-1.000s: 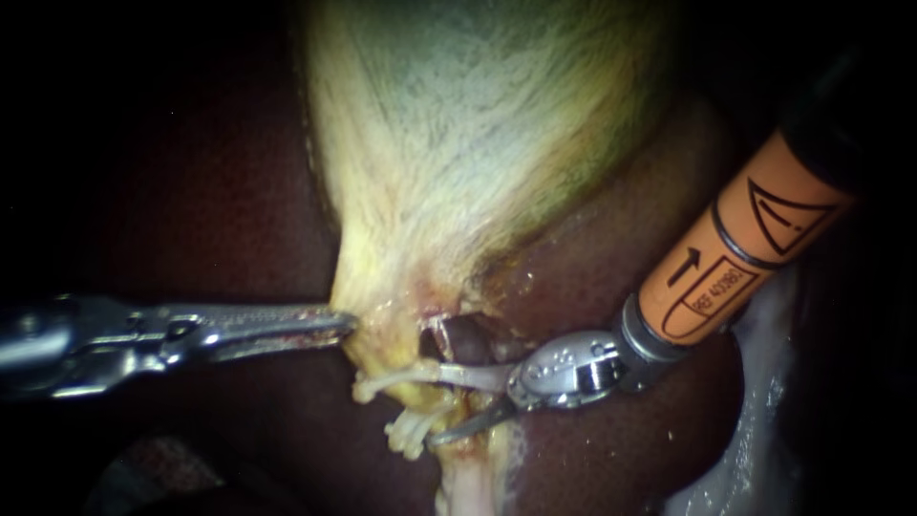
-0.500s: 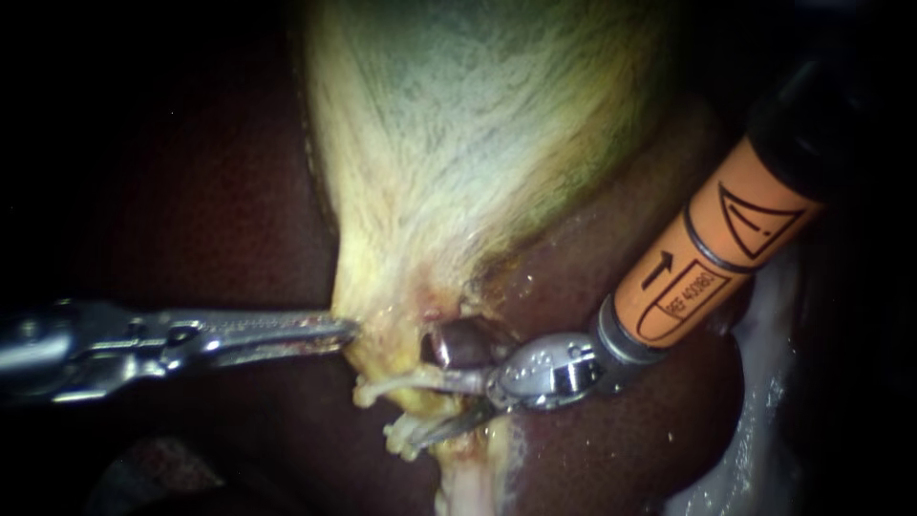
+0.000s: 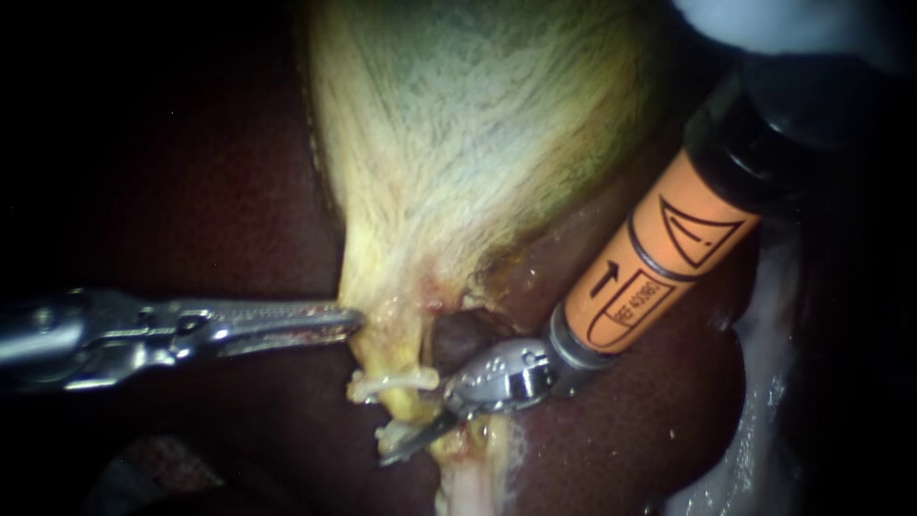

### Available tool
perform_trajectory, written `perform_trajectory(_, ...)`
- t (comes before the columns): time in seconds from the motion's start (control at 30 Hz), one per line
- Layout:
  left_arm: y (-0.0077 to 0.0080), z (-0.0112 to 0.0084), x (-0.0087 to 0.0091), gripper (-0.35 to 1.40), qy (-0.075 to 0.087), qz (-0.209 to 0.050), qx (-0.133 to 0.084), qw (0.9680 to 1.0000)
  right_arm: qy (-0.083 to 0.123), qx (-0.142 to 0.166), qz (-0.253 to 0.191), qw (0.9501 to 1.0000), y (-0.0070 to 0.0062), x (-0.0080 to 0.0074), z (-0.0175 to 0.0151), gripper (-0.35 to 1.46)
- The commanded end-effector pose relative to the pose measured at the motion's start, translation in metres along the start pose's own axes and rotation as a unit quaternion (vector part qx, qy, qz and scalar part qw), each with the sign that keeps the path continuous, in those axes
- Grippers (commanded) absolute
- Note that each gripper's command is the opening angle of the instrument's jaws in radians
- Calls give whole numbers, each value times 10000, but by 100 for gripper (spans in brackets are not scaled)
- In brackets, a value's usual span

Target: Go to the cutting position left tube

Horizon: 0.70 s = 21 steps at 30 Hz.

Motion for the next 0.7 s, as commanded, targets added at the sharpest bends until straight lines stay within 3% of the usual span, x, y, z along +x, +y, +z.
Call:
perform_trajectory(0.03, -1, 0, 0, -21, 2, 6, -4, 10000, -3, -7, 14, 10000, 0, -1, 1, 123)
perform_trajectory(0.7, -1, 3, 1, -21, 1, 8, -12, 10000, 9, 12, 107, 9999, 0, -4, 2, 125)
